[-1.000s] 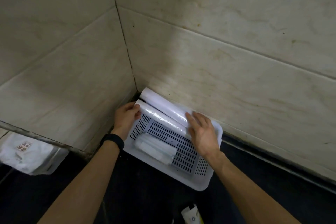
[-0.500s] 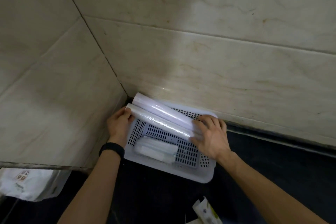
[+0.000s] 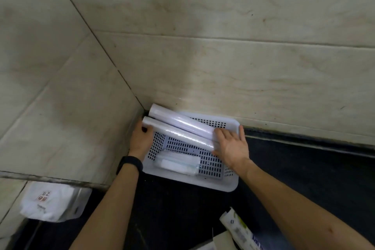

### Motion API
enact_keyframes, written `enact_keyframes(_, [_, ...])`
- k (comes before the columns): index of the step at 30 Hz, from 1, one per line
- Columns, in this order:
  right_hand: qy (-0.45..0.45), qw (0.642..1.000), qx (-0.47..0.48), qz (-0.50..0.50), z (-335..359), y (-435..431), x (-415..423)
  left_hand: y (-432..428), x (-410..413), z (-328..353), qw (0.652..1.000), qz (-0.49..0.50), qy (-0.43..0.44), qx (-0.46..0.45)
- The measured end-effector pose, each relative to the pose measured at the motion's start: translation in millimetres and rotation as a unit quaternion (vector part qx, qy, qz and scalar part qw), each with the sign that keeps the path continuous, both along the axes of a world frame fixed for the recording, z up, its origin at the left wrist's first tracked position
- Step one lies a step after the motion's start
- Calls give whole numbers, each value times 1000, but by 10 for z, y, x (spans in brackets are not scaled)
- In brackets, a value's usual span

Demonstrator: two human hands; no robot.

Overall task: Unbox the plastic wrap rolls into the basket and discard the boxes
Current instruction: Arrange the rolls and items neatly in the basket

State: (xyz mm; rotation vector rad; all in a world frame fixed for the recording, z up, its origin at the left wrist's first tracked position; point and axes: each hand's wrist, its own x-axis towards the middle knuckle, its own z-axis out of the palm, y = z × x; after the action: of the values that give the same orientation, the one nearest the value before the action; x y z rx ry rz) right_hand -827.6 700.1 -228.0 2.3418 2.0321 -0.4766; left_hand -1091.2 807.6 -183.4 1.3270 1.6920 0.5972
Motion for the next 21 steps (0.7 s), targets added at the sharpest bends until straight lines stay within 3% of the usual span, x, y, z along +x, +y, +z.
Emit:
enact_keyframes(4, [-15, 1000, -9, -12, 26, 8, -80, -142, -110, 244, 998, -54, 15, 3])
enact_keyframes(8, [34, 999, -2, -16, 140, -158, -57, -376, -214, 413, 991, -100, 85, 15])
enact_keyframes(16, [213, 962, 169, -34, 640, -1505, -33, -1586, -31, 562, 959, -166, 164, 162])
enact_keyframes(21, [237, 955, 175, -48, 749, -2393, -37, -2540, 143, 347, 947, -192, 190, 173])
